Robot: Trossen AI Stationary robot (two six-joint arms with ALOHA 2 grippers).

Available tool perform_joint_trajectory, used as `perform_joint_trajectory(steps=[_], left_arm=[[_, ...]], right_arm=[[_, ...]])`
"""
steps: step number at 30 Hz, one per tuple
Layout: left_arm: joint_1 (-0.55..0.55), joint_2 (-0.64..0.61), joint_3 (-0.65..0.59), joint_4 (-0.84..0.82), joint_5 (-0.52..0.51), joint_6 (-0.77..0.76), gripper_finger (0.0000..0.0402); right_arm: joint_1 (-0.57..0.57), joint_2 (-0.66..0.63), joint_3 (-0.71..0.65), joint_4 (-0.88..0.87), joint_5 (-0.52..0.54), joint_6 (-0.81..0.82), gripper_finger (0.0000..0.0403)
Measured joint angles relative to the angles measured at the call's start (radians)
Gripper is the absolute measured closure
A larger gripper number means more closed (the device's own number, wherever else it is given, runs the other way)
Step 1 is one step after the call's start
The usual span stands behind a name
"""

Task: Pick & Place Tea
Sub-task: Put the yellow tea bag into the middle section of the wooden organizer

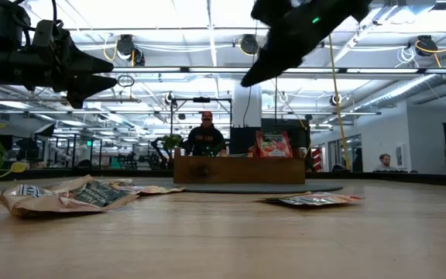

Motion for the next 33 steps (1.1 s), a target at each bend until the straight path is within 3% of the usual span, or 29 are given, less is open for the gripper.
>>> perform_joint_trajectory(steps=[6,9,12,17,33], left_arm=[[0.000,0.000,0.000,0.000,0.000,0.000,0.0188],[0.000,0.000,0.000,0.000,0.000,0.000,0.0188],[0.000,0.000,0.000,0.000,0.000,0.000,0.0188],[0.000,0.000,0.000,0.000,0.000,0.000,0.0188],[0.000,0.000,0.000,0.000,0.000,0.000,0.0188]], right_arm=[[0.241,0.049,0.012,-0.118,0.068,0.161,0.0166],[0.305,0.115,0.022,-0.191,0.075,0.250,0.0144],[0.347,0.199,0.063,-0.275,0.069,0.241,0.0131],[0.367,0.332,0.168,-0.453,0.069,0.170,0.0116],[0.318,0.466,0.216,-0.339,-0.064,0.154,0.0093]])
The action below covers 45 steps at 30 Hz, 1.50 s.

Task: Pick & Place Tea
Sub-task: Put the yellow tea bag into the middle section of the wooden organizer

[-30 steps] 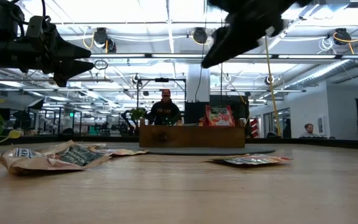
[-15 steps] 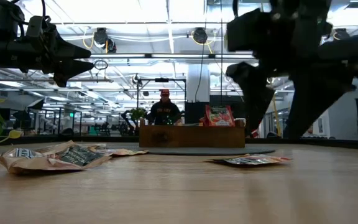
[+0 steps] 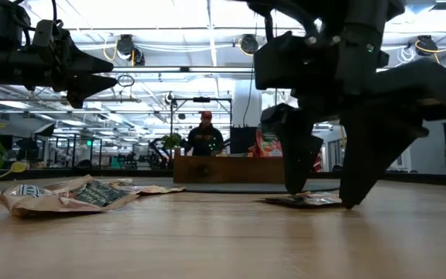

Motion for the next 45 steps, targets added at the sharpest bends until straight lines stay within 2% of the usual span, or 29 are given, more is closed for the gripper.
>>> perform_joint_trajectory(steps=[5,9,13,19,20,24,32,37,41,45], left_arm=[[0.000,0.000,0.000,0.000,0.000,0.000,0.0188],[0.000,0.000,0.000,0.000,0.000,0.000,0.0188],[0.000,0.000,0.000,0.000,0.000,0.000,0.0188],[0.000,0.000,0.000,0.000,0.000,0.000,0.0188],[0.000,0.000,0.000,0.000,0.000,0.000,0.0188],[0.000,0.000,0.000,0.000,0.000,0.000,0.0188],[0.000,0.000,0.000,0.000,0.000,0.000,0.0188],[0.000,0.000,0.000,0.001,0.000,0.000,0.0188],[0.000,0.000,0.000,0.000,0.000,0.000,0.0188],[0.000,0.000,0.000,0.000,0.000,0.000,0.0188]], right_arm=[[-0.018,0.018,0.000,-0.007,-0.015,0.011,0.0116],[-0.024,0.018,-0.010,0.000,-0.020,0.018,0.0160],[-0.024,0.019,-0.013,0.001,-0.023,0.018,0.0230],[-0.024,0.008,-0.014,0.003,-0.024,0.016,0.0375],[-0.024,0.003,-0.015,0.003,-0.024,0.010,0.0388],[-0.015,-0.021,-0.019,0.035,0.008,0.009,0.0399],[-0.030,-0.122,-0.026,0.249,0.236,-0.020,0.0402],[-0.119,-0.163,-0.140,0.584,0.490,0.000,0.0402],[-0.230,-0.160,-0.245,0.767,0.691,-0.024,0.0402],[-0.350,-0.157,-0.329,0.959,0.704,0.050,0.0402]])
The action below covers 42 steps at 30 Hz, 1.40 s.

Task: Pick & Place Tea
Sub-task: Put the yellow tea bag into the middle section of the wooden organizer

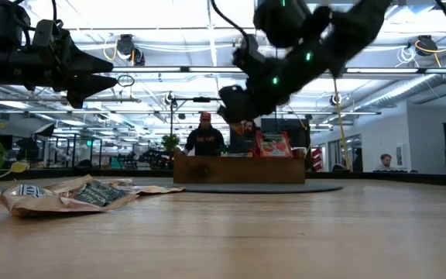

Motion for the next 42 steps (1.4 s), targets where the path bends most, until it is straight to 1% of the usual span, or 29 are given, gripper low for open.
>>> perform_joint_trajectory(steps=[1,4,7,11,14,18,22,25,32,36,42], left_arm=[[0.000,0.000,0.000,0.000,0.000,0.000,0.0188],[0.000,0.000,0.000,0.000,0.000,0.000,0.0188],[0.000,0.000,0.000,0.000,0.000,0.000,0.0188],[0.000,0.000,0.000,0.000,0.000,0.000,0.0188],[0.000,0.000,0.000,0.000,0.000,0.000,0.0188],[0.000,0.000,0.000,0.000,0.000,0.000,0.0188],[0.000,0.000,0.000,0.000,0.000,0.000,0.0188],[0.000,0.000,0.000,0.000,0.000,0.000,0.0188],[0.000,0.000,0.000,0.000,0.000,0.000,0.0188],[0.000,0.000,0.000,0.000,0.000,0.000,0.0188],[0.000,0.000,0.000,0.000,0.000,0.000,0.0188]], right_arm=[[-0.025,0.001,-0.020,0.035,-0.025,0.023,0.0402],[-0.080,0.002,-0.051,0.130,-0.146,0.068,0.0403],[-0.098,0.000,-0.059,0.153,-0.231,0.076,0.0403],[-0.089,0.000,-0.060,0.147,-0.230,0.031,0.0402],[-0.085,0.001,-0.060,0.142,-0.230,0.012,0.0395],[-0.090,0.000,-0.059,0.112,-0.219,0.021,0.0371],[-0.093,0.000,-0.060,0.069,-0.145,0.041,0.0341],[-0.094,0.000,-0.059,0.052,-0.129,0.043,0.0322],[-0.093,0.000,-0.059,0.057,-0.130,0.043,0.0285],[-0.098,0.000,-0.059,0.058,-0.151,0.044,0.0268],[-0.099,0.000,-0.059,0.066,-0.153,0.050,0.0254]])
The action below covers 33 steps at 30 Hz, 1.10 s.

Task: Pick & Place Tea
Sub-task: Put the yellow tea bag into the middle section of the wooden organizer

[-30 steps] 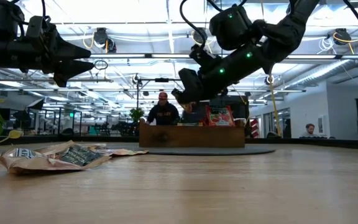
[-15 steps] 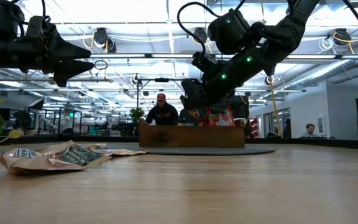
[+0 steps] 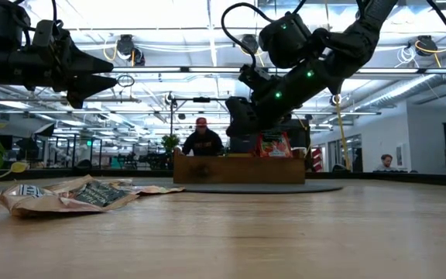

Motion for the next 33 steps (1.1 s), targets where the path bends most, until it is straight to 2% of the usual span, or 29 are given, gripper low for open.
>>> perform_joint_trajectory(steps=[7,9,11,14,17,20,22,26,33], left_arm=[[0.000,0.000,0.000,0.000,0.000,0.000,0.0188],[0.000,0.000,0.000,0.000,0.000,0.000,0.0188],[0.000,0.000,0.000,0.000,0.000,0.000,0.0188],[0.000,0.000,0.000,0.000,0.000,0.000,0.0188],[0.000,0.000,0.000,0.000,0.000,0.000,0.0188],[0.000,0.000,0.000,0.000,0.000,0.000,0.0188],[0.000,0.000,0.000,0.000,0.000,0.000,0.0188],[0.000,0.000,0.000,0.000,0.000,0.000,0.0188],[0.000,0.000,0.000,0.000,0.000,0.000,0.0188]], right_arm=[[0.008,-0.047,0.012,-0.010,0.000,-0.139,0.0255],[-0.007,-0.090,0.076,-0.179,-0.041,-0.117,0.0252],[-0.039,-0.115,0.201,-0.457,-0.113,-0.090,0.0247],[-0.068,-0.100,0.398,-0.780,-0.146,-0.136,0.0231],[-0.074,-0.039,0.550,-0.969,-0.164,-0.229,0.0209],[-0.111,0.044,0.656,-1.136,-0.265,-0.223,0.0190],[-0.149,0.102,0.696,-1.191,-0.319,-0.177,0.0180],[-0.188,0.184,0.721,-1.203,-0.304,-0.210,0.0170],[-0.218,0.214,0.726,-1.195,-0.290,-0.218,0.0171]])
